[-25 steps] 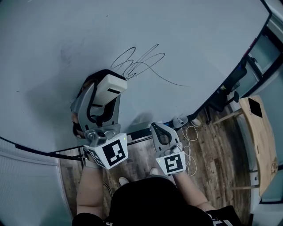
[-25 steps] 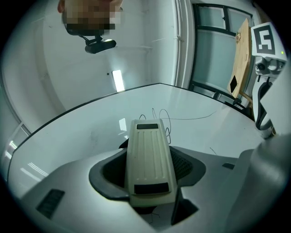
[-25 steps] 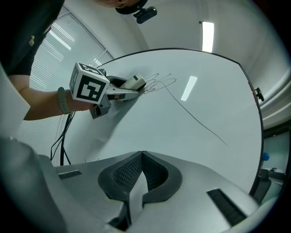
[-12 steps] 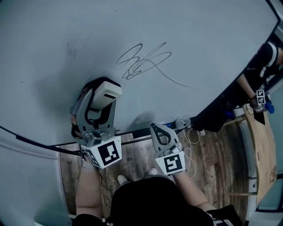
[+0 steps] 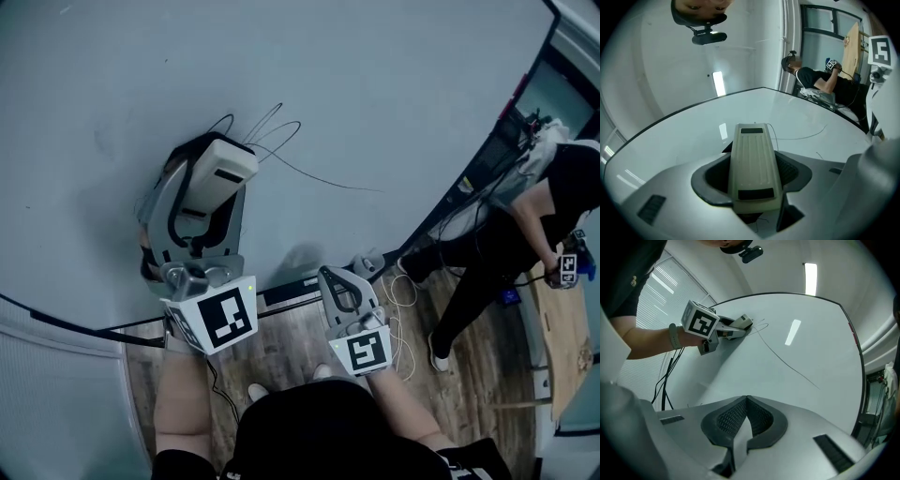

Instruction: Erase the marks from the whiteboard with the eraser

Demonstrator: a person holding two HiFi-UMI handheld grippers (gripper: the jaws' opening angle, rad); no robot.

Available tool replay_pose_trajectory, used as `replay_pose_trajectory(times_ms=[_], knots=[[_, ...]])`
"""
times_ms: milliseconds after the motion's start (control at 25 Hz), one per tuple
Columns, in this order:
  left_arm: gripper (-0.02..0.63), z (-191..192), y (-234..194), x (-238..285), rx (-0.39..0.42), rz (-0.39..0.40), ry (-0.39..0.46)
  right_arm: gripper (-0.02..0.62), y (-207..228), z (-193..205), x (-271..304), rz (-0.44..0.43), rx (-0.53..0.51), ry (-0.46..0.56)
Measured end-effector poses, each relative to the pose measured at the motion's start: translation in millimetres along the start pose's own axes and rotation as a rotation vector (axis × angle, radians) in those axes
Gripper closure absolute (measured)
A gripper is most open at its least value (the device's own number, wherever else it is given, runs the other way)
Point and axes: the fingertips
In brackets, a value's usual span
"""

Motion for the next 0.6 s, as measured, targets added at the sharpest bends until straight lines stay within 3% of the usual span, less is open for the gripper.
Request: replay_pose_trajectory(times_ms=[280, 600], knots=[[0.341, -42, 7, 37, 0.017, -0.012, 0.026, 0.568, 51, 12, -31, 0.099, 0.018, -0.025], [0.344, -86, 50, 86, 0.076, 0.045, 0.055, 0.568, 100, 33, -62, 0.223, 0.047, -0.056]])
Point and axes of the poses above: the fingertips, and each gripper's own axes: x forward along the fingers, y to its right, z out of its underside, and after that the axes turned 7 degrees about z, right-handed
